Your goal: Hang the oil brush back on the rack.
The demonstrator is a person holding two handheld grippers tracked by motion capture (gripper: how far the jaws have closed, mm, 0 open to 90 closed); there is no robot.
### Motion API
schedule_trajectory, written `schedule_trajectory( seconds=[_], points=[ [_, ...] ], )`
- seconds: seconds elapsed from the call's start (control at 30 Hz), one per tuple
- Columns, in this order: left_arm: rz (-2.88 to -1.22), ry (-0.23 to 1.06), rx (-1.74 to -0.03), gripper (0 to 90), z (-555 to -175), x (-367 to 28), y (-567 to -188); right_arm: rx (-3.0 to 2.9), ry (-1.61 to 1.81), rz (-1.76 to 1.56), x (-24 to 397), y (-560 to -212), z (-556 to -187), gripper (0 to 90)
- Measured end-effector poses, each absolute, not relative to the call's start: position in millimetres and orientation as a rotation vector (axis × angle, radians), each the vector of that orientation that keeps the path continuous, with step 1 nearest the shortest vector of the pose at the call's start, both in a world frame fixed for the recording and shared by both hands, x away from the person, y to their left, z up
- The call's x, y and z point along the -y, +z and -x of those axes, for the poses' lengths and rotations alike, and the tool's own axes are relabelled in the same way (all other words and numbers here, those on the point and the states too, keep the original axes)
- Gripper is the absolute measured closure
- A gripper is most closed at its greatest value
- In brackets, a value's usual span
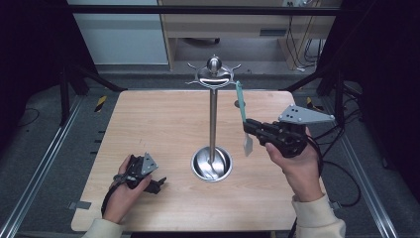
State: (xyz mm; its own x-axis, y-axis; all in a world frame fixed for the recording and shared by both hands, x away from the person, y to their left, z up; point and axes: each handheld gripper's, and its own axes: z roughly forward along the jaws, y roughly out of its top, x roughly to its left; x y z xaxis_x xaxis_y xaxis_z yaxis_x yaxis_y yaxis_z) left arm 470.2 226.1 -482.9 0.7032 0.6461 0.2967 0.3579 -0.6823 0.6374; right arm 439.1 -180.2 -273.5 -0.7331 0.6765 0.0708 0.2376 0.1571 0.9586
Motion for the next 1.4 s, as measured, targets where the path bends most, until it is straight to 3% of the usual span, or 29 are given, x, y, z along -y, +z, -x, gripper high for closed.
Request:
schedule_trajectory(
  seconds=[1.4],
  points=[
    [-2.358, 0.694, -0.761, 3.3, -469.8, -225.3, -483.5, -1.875, 1.715, -0.859, 156.5, -302.0, -448.8, 82.3]
  ],
)
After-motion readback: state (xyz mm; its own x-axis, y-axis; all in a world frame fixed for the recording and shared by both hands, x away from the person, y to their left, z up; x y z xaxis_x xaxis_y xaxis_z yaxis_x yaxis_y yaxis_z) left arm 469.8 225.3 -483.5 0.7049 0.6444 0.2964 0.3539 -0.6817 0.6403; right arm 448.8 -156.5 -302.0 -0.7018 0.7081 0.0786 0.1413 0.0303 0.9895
